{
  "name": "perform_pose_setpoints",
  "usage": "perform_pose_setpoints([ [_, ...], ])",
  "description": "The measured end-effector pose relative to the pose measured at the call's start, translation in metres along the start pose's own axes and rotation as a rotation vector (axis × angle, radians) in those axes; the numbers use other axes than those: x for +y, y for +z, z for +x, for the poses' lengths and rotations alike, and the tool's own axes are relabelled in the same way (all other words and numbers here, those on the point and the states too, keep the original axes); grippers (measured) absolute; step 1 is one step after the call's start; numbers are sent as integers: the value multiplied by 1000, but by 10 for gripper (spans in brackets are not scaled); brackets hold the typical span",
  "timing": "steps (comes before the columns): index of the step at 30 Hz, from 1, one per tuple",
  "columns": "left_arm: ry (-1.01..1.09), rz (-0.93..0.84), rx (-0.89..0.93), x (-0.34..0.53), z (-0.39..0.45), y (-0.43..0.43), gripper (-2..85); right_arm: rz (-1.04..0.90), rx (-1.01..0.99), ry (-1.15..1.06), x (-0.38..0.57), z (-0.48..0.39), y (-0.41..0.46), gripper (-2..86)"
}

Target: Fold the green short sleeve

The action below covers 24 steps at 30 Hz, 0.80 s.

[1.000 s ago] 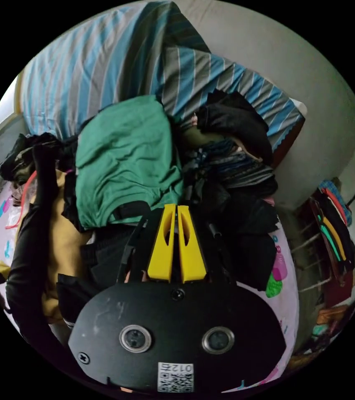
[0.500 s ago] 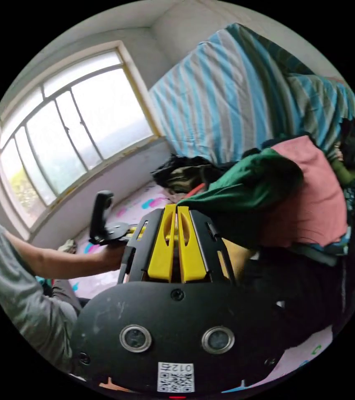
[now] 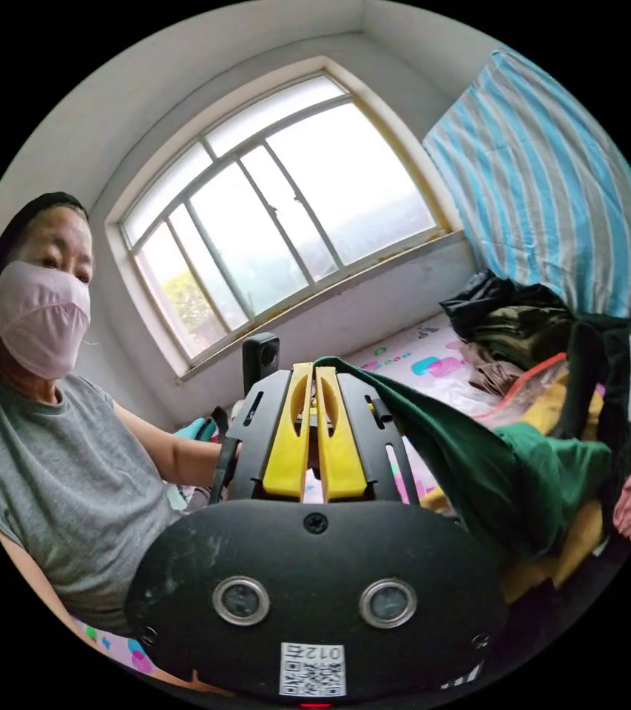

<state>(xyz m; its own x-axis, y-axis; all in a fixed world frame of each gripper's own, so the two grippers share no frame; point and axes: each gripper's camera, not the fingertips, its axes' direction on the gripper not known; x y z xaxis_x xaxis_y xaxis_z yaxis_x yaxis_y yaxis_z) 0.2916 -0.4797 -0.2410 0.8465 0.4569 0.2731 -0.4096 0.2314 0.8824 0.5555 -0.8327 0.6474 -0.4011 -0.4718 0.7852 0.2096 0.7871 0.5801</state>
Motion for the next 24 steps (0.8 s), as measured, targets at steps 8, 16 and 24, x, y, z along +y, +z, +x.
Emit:
perform_pose_setpoints([
  [8, -29, 138, -254, 80, 15, -164, 81, -97, -195, -102, -49, -28, 80, -10],
  [16, 119, 102, -361, 122, 66, -257, 115, -223, -318, -136, -67, -47, 165, -10],
  [24, 189, 39, -477, 132, 90, -290, 27, -336, -484, -121, -79, -54, 239, -9],
])
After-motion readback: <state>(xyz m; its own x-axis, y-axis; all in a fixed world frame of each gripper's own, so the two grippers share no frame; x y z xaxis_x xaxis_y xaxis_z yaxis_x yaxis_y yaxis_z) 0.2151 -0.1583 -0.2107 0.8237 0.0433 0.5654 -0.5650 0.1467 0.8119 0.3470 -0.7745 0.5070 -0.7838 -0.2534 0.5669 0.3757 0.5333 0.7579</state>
